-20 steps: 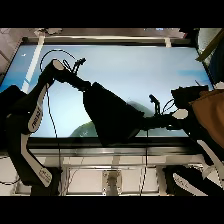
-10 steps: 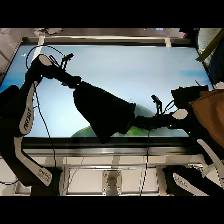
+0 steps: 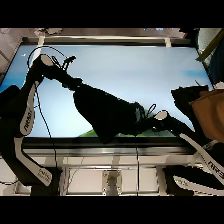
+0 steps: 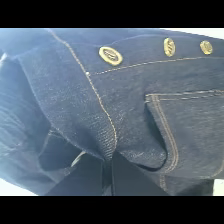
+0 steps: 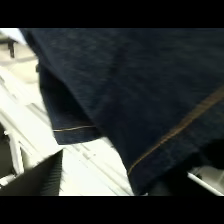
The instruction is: Fold the clothes and pants, and hang the long-sleeved shirts on hangers.
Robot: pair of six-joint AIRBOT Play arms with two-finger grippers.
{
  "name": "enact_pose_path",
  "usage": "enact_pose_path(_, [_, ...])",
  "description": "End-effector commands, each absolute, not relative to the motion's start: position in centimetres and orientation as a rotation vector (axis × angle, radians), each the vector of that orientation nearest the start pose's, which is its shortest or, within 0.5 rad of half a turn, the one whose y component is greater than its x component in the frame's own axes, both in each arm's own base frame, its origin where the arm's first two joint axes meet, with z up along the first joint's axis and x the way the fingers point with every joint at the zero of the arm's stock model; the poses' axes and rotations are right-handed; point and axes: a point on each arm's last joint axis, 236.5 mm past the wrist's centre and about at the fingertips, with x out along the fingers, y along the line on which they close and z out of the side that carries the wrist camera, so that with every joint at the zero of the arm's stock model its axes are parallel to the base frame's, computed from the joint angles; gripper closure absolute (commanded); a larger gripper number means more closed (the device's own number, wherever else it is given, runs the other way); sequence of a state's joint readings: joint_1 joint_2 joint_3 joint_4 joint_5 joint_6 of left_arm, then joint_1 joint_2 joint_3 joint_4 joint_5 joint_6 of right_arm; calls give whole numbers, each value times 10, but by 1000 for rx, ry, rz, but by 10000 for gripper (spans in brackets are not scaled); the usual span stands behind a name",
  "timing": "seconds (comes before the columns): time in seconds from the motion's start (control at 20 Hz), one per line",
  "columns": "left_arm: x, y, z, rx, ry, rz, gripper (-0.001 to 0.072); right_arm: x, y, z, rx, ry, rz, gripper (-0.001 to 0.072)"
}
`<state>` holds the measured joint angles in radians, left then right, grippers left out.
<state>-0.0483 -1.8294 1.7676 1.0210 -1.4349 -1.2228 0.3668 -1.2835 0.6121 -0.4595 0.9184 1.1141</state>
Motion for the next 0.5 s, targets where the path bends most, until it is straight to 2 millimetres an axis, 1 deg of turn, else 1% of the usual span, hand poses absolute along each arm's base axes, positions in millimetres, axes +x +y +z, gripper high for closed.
enact_pose_path(0.0, [465, -130, -11, -99, 1382, -619, 682, 238, 285, -63, 587, 1425, 766, 537])
enact_pose_path(0.05, [465, -128, -11, -95, 1381, -613, 682, 246, 285, -57, 580, 1404, 772, 691])
enact_pose_path(0.1, [466, -127, -8, -100, 1376, -611, 682, 258, 285, -47, 583, 1371, 779, 703])
enact_pose_path(0.15, [467, -125, -4, -104, 1365, -608, 682, 275, 284, -32, 592, 1328, 789, 704])
enact_pose_path(0.2, [470, -123, 5, -113, 1339, -606, 682, 296, 279, -12, 601, 1273, 798, 704])
enact_pose_path(0.25, [475, -124, 18, -137, 1296, -609, 682, 322, 272, 13, 600, 1202, 807, 704])
enact_pose_path(0.3, [487, -127, 38, -180, 1211, -609, 682, 356, 257, 45, 582, 1099, 799, 704])
enact_pose_path(0.35, [505, -131, 64, -237, 1093, -603, 683, 394, 238, 83, 552, 974, 771, 705])
enact_pose_path(0.4, [527, -135, 97, -303, 950, -592, 683, 429, 219, 122, 520, 852, 735, 706])
enact_pose_path(0.45, [542, -139, 128, -343, 843, -592, 683, 460, 200, 167, 492, 739, 707, 706])
